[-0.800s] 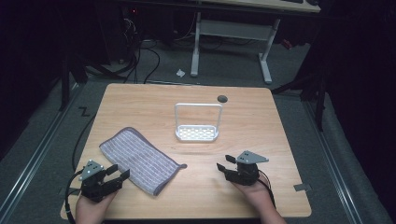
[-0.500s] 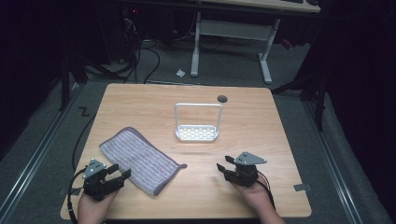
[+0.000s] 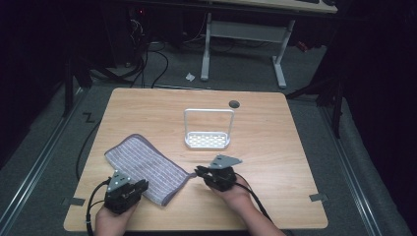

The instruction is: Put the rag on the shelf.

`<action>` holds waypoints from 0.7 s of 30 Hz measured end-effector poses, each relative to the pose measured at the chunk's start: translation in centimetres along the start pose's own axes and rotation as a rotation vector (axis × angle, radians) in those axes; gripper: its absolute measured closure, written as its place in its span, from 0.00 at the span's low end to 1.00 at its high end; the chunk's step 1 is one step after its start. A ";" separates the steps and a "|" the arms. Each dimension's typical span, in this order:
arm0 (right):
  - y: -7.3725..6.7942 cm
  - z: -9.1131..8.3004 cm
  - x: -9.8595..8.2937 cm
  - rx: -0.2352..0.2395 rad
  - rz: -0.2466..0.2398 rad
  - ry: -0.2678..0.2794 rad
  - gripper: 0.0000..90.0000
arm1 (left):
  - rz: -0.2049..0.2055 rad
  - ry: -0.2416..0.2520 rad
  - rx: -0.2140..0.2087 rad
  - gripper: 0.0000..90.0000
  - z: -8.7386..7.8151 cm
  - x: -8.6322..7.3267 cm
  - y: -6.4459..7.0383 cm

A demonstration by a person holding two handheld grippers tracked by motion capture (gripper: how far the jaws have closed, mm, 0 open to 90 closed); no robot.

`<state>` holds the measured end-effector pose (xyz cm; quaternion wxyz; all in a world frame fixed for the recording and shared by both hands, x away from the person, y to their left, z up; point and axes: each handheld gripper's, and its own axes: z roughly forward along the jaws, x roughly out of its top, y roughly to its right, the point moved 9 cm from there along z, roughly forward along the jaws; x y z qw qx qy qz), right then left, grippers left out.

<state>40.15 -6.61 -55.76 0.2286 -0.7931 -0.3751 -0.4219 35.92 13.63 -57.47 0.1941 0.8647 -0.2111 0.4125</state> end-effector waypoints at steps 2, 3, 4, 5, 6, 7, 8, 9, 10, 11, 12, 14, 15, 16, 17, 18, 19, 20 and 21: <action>-0.3 0.8 0.2 0.003 -0.005 -0.010 0.99 | 0.005 -0.018 -0.002 0.91 0.4 -0.2 0.2; -0.8 3.0 0.4 0.009 -0.021 -0.057 1.00 | 0.012 -0.032 -0.003 0.91 0.6 -0.4 0.2; -0.8 3.0 0.4 0.009 -0.021 -0.057 1.00 | 0.015 -0.043 -0.001 0.91 0.8 -0.5 0.2; -0.8 3.8 0.2 0.007 -0.027 -0.081 1.00 | 0.014 -0.051 -0.003 0.91 1.0 -0.6 0.2; -0.7 5.0 -0.5 0.003 -0.034 -0.125 1.00 | 0.017 -0.061 -0.003 0.90 1.2 -0.8 0.3; -0.7 5.0 -0.5 0.003 -0.034 -0.125 1.00 | 0.017 -0.061 -0.003 0.90 1.2 -0.8 0.3; -0.7 5.3 -1.2 0.000 -0.046 -0.148 1.00 | 0.018 -0.075 -0.009 0.89 1.5 -1.0 0.4; -0.8 5.1 -1.3 0.007 -0.045 -0.148 1.00 | 0.018 -0.075 -0.009 0.88 1.5 -1.0 0.4; -0.8 5.1 -1.3 0.007 -0.045 -0.148 1.00 | 0.025 -0.083 -0.013 0.88 1.6 -1.1 0.6; -1.0 4.2 -1.8 0.013 -0.049 -0.159 1.00 | 0.034 -0.087 -0.023 0.87 1.7 -1.2 0.9; -1.0 4.2 -1.8 0.013 -0.049 -0.159 1.00 | 0.034 -0.087 -0.023 0.87 1.7 -1.2 0.9; -1.7 2.3 -3.3 0.020 -0.055 -0.167 1.00 | 0.041 -0.090 -0.050 0.86 1.8 -1.3 1.4; -1.9 1.7 -3.7 0.025 -0.048 -0.169 1.00 | 0.041 -0.090 -0.050 0.85 1.8 -1.3 1.4; -2.3 0.7 -4.3 0.026 -0.042 -0.170 1.00 | 0.050 -0.090 -0.063 0.85 1.7 -1.4 1.8; -2.7 0.0 -4.8 0.033 -0.038 -0.171 1.00 | 0.073 -0.095 -0.082 0.83 1.6 -1.7 2.4; -2.7 0.0 -4.8 0.033 -0.038 -0.171 1.00 | 0.073 -0.095 -0.082 0.82 1.6 -1.7 2.4; -3.4 -1.2 -5.5 0.037 -0.052 -0.174 1.00 | 0.085 -0.084 -0.079 0.80 1.2 -1.6 2.6; -3.6 -1.6 -5.5 0.033 -0.056 -0.166 1.00 | 0.085 -0.084 -0.079 0.78 1.2 -1.6 2.6; -3.6 -1.8 -5.1 0.033 -0.059 -0.150 0.99 | 0.084 -0.059 -0.061 0.76 0.9 -1.2 2.2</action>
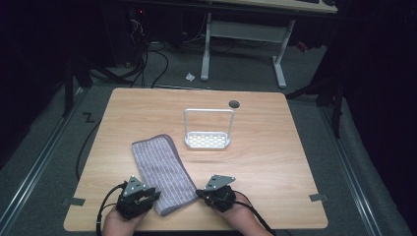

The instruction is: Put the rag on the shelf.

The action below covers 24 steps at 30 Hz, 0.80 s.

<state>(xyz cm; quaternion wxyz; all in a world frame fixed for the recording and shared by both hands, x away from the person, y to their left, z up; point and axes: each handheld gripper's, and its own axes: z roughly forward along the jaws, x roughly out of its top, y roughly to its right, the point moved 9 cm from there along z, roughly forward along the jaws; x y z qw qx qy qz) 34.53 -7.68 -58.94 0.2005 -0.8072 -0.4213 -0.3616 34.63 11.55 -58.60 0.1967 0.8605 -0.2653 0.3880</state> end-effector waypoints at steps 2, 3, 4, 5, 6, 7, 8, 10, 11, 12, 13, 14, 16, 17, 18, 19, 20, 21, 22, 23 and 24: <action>0.1 -0.1 0.3 -0.004 -0.001 0.010 0.99 | -0.017 0.022 0.010 0.73 -0.2 0.3 -0.4; 0.8 0.4 1.7 -0.015 -0.001 0.031 0.99 | -0.040 0.037 0.015 0.65 -0.2 0.5 -0.8; 1.1 0.8 2.3 -0.018 -0.004 0.037 0.99 | -0.073 0.043 0.022 0.62 -0.1 0.7 -1.5; 1.5 1.4 3.0 -0.023 -0.002 0.042 0.99 | -0.081 0.046 0.025 0.61 0.0 0.8 -1.7; 1.5 1.4 3.0 -0.023 -0.002 0.042 0.99 | -0.081 0.046 0.025 0.60 0.0 0.8 -1.7; 2.4 3.2 4.7 -0.032 0.000 0.042 0.98 | -0.071 0.043 0.041 0.59 0.4 1.1 -2.1; 2.8 4.0 5.5 -0.043 -0.006 0.040 0.99 | -0.071 0.043 0.041 0.59 0.4 1.1 -2.1; 3.4 5.3 6.6 -0.047 -0.005 0.032 0.99 | -0.008 0.034 0.067 0.66 0.7 1.2 -2.4; 3.6 6.0 7.0 -0.046 0.004 0.020 0.99 | 0.013 0.010 0.079 0.70 0.9 0.9 -2.6; 3.7 6.8 7.3 -0.048 0.000 0.002 0.99 | 0.015 -0.004 0.075 0.72 1.1 0.6 -2.6; 3.7 7.2 7.2 -0.053 -0.015 -0.021 0.99 | 0.015 -0.004 0.075 0.74 1.1 0.6 -2.6; 3.7 7.2 7.2 -0.053 -0.015 -0.021 0.99 | 0.011 -0.009 0.064 0.74 1.1 0.3 -2.5; 3.3 7.7 6.2 -0.059 -0.055 -0.058 1.00 | 0.008 -0.013 0.034 0.74 1.0 0.0 -2.0; 3.1 7.4 5.9 -0.055 -0.046 -0.050 1.00 | 0.007 -0.014 0.025 0.74 0.9 -0.1 -1.8; 3.0 7.2 5.6 -0.049 -0.033 -0.044 1.00 | 0.011 -0.017 0.009 0.74 0.9 -0.2 -1.3; 3.0 7.2 5.6 -0.049 -0.033 -0.044 1.00 | 0.011 -0.017 0.009 0.74 0.9 -0.2 -1.3; 2.7 6.6 5.1 -0.048 -0.025 -0.047 1.00 | 0.017 -0.019 -0.008 0.74 0.8 -0.3 -1.0; 2.3 5.6 4.2 -0.044 -0.024 -0.049 1.00 | 0.024 -0.027 -0.042 0.74 0.7 -0.5 -0.3; 2.0 5.1 3.8 -0.040 -0.025 -0.048 1.00 | 0.031 -0.032 -0.057 0.74 0.7 -0.6 0.1; 1.7 4.4 3.2 -0.042 -0.032 -0.046 1.00 | 0.038 -0.036 -0.077 0.74 0.7 -0.7 0.6; 1.7 4.4 3.2 -0.042 -0.032 -0.046 1.00 | 0.038 -0.036 -0.077 0.74 0.7 -0.7 0.6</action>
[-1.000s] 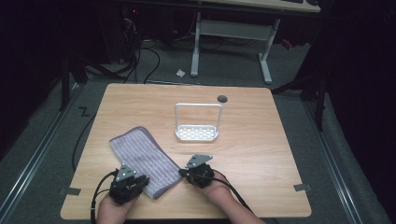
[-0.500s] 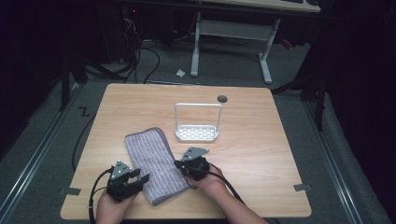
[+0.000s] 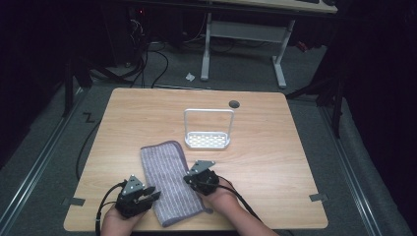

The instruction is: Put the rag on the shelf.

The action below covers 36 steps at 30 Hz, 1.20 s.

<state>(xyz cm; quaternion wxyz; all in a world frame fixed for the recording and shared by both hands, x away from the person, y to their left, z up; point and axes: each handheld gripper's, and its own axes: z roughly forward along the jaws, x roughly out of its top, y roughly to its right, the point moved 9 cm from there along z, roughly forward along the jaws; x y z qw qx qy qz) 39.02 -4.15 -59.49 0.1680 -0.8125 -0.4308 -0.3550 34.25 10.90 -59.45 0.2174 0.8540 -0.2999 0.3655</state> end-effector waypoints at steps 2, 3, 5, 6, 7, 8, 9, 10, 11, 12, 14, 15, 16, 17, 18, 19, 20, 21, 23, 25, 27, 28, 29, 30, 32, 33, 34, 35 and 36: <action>-1.2 -2.2 -2.2 0.015 0.011 0.011 1.00 | 0.022 -0.004 -0.019 0.74 0.2 0.1 0.7; -1.4 -2.6 -2.6 0.022 0.012 0.017 1.00 | 0.023 -0.001 -0.021 0.73 0.3 0.2 0.8; -1.8 -3.2 -3.3 0.037 0.023 0.023 1.00 | 0.012 0.006 -0.024 0.72 0.3 0.4 0.7; -2.0 -3.6 -3.7 0.042 0.024 0.026 1.00 | 0.005 0.015 -0.018 0.70 0.2 0.7 0.6; -2.2 -4.3 -4.0 0.055 0.031 0.035 0.98 | -0.016 0.040 -0.015 0.66 0.2 1.2 0.3; -2.2 -4.3 -4.0 0.055 0.031 0.035 0.98 | -0.016 0.040 -0.015 0.65 0.2 1.2 0.3; -2.1 -4.5 -3.8 0.054 0.034 0.046 0.98 | -0.040 0.057 -0.010 0.65 0.1 1.7 0.0; -1.7 -4.7 -3.6 0.045 0.039 0.057 0.98 | -0.056 0.071 -0.007 0.63 0.1 2.0 -0.2; -1.2 -4.6 -3.3 0.037 0.048 0.060 0.98 | -0.064 0.082 -0.004 0.61 0.2 2.3 -0.3; -0.6 -4.5 -3.0 0.025 0.059 0.062 0.98 | -0.070 0.090 -0.003 0.59 0.4 2.5 -0.3; 0.5 -3.8 -2.4 0.001 0.057 0.064 0.96 | -0.069 0.077 0.005 0.59 0.9 2.5 -0.4; 1.2 -2.9 -1.9 -0.013 0.062 0.056 0.96 | -0.060 0.069 0.012 0.59 1.2 2.4 -0.5; 1.2 -2.9 -1.9 -0.013 0.062 0.056 0.96 | -0.049 0.062 0.027 0.59 1.4 2.3 -0.7; 1.5 -2.4 -1.8 -0.014 0.063 0.045 0.96 | -0.038 0.052 0.040 0.58 1.6 2.3 -0.9; 1.7 -1.5 -1.7 -0.009 0.069 0.033 0.96 | -0.040 0.043 0.039 0.58 1.8 2.2 -1.0; 1.7 -1.5 -1.7 -0.009 0.069 0.035 0.96 | -0.045 0.033 0.027 0.58 2.1 2.1 -1.0; 1.8 -1.6 -1.7 -0.014 0.071 0.030 0.96 | -0.046 0.025 0.023 0.59 2.3 2.0 -0.8; 1.8 -1.7 -1.8 -0.022 0.070 0.024 0.96 | -0.046 0.025 0.023 0.59 2.3 2.0 -0.8; 2.1 -2.3 -2.4 -0.041 0.054 0.012 0.96 | -0.007 0.016 0.006 0.59 2.7 2.0 0.2; 2.6 -3.1 -3.2 -0.061 0.058 0.005 0.96 | 0.049 0.000 -0.027 0.59 3.4 2.2 2.5; 3.1 -4.1 -4.1 -0.068 0.085 0.001 0.96 | 0.042 0.014 -0.058 0.58 4.1 2.4 4.2; 3.1 -4.1 -4.1 -0.068 0.085 0.001 0.96 | 0.042 0.014 -0.058 0.58 4.1 2.4 4.2; 3.3 -4.5 -4.5 -0.072 0.087 0.000 0.96 | 0.109 -0.010 -0.057 0.58 4.4 2.5 4.6; 3.5 -5.1 -5.1 -0.081 0.096 -0.002 0.95 | 0.120 -0.013 -0.065 0.58 4.7 2.6 5.3; 4.0 -6.6 -6.5 -0.091 0.115 -0.001 0.95 | 0.130 -0.013 -0.084 0.58 5.4 3.0 6.2; 4.1 -6.9 -6.9 -0.093 0.119 0.000 0.95 | 0.130 -0.013 -0.084 0.58 5.4 3.0 6.2; 4.1 -6.9 -6.9 -0.093 0.119 0.000 0.95 | 0.126 -0.012 -0.091 0.58 5.6 3.2 6.3; 4.2 -7.8 -7.6 -0.105 0.134 0.010 0.92 | 0.127 -0.019 -0.094 0.56 5.7 3.3 6.4; 4.2 -7.8 -7.6 -0.105 0.134 0.010 0.92 | 0.127 -0.019 -0.094 0.55 5.7 3.3 6.4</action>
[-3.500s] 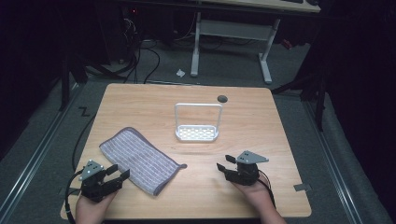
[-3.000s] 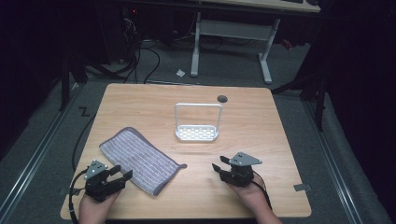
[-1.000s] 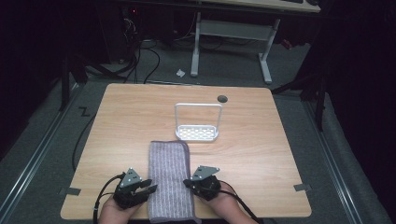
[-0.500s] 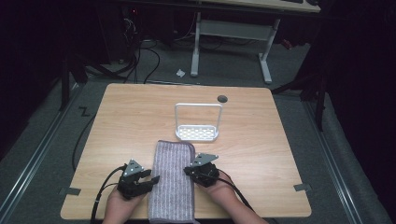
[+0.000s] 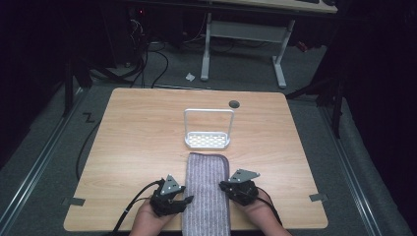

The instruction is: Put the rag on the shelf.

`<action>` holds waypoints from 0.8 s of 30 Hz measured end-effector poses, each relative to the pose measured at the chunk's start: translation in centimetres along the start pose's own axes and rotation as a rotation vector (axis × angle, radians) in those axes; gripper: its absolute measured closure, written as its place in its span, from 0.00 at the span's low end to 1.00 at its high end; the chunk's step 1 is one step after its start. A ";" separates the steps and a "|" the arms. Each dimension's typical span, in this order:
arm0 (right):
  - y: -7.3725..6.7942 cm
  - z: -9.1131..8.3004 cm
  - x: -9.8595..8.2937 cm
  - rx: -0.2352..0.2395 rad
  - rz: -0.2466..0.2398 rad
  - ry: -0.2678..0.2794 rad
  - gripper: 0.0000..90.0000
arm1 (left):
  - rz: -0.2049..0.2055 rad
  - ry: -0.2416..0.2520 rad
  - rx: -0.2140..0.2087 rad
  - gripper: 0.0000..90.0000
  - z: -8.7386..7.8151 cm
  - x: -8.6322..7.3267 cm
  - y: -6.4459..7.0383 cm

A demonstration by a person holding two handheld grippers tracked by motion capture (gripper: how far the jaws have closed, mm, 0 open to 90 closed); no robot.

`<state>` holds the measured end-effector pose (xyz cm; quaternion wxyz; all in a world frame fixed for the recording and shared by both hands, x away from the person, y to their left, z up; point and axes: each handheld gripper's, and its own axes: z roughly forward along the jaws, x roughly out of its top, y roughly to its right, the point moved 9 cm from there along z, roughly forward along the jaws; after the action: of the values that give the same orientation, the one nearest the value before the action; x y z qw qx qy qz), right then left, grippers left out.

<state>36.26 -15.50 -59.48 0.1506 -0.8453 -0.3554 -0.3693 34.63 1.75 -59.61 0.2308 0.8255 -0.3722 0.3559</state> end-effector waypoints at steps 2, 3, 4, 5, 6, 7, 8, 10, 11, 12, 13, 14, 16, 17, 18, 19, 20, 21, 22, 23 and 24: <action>0.3 -0.8 -0.3 0.004 0.024 0.031 0.85 | -0.006 0.023 0.012 0.51 -0.1 0.4 -0.3; 0.3 -0.8 -0.3 0.004 0.024 0.031 0.85 | -0.018 0.036 0.037 0.51 -0.2 0.7 -0.8; 0.5 -1.1 -0.2 0.004 0.041 0.051 0.81 | -0.041 0.052 0.054 0.47 -0.3 1.1 -1.3; 0.9 -1.4 -0.1 0.001 0.058 0.070 0.78 | -0.068 0.074 0.058 0.45 -0.4 1.6 -1.9; 1.7 -2.1 0.1 -0.024 0.091 0.102 0.74 | -0.098 0.104 0.062 0.42 -0.4 2.5 -2.8; 1.7 -2.1 0.1 -0.024 0.091 0.102 0.74 | -0.098 0.104 0.062 0.41 -0.4 2.5 -2.8; 2.4 -2.8 0.3 -0.051 0.110 0.135 0.70 | -0.122 0.126 0.069 0.40 0.0 3.5 -4.0; 3.0 -3.1 0.4 -0.056 0.139 0.156 0.65 | -0.143 0.141 0.078 0.40 0.6 4.4 -5.0; 3.2 -3.2 0.3 -0.053 0.151 0.162 0.64 | -0.153 0.144 0.079 0.40 0.9 4.9 -5.4; 3.4 -3.2 0.2 -0.055 0.164 0.165 0.63 | -0.164 0.142 0.077 0.40 1.3 5.3 -5.8; 3.4 -3.2 0.2 -0.055 0.164 0.165 0.63 | -0.164 0.142 0.077 0.40 1.3 5.3 -5.8; 3.6 -3.1 0.0 -0.061 0.160 0.159 0.61 | -0.178 0.135 0.072 0.40 1.9 5.6 -6.2; 3.6 -3.0 -0.1 -0.062 0.159 0.156 0.61 | -0.174 0.124 0.072 0.41 2.6 6.0 -6.6; 3.7 -2.9 -0.1 -0.066 0.157 0.155 0.59 | -0.170 0.118 0.078 0.41 3.2 6.2 -6.9; 3.7 -2.7 -0.1 -0.068 0.159 0.146 0.58 | -0.171 0.110 0.080 0.41 3.6 6.3 -7.0; 3.7 -2.6 0.0 -0.068 0.161 0.146 0.58 | -0.173 0.107 0.083 0.41 3.9 6.4 -7.2; 3.7 -2.4 0.2 -0.068 0.155 0.147 0.58 | -0.179 0.114 0.088 0.41 4.1 6.6 -7.3; 3.7 -2.3 0.3 -0.068 0.152 0.145 0.59 | -0.194 0.139 0.106 0.40 4.4 6.9 -7.8; 3.7 -2.2 0.4 -0.066 0.150 0.145 0.60 | -0.202 0.143 0.109 0.40 4.5 7.0 -7.9; 3.7 -2.1 0.5 -0.063 0.151 0.141 0.61 | -0.202 0.143 0.109 0.40 4.5 7.0 -7.9; 3.8 -1.8 0.6 -0.064 0.151 0.136 0.61 | -0.209 0.144 0.109 0.41 4.6 7.0 -8.0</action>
<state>38.31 -18.79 -57.72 0.1747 -0.8471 -0.2680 -0.4244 46.07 0.54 -58.22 0.2475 0.8434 -0.2467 0.4081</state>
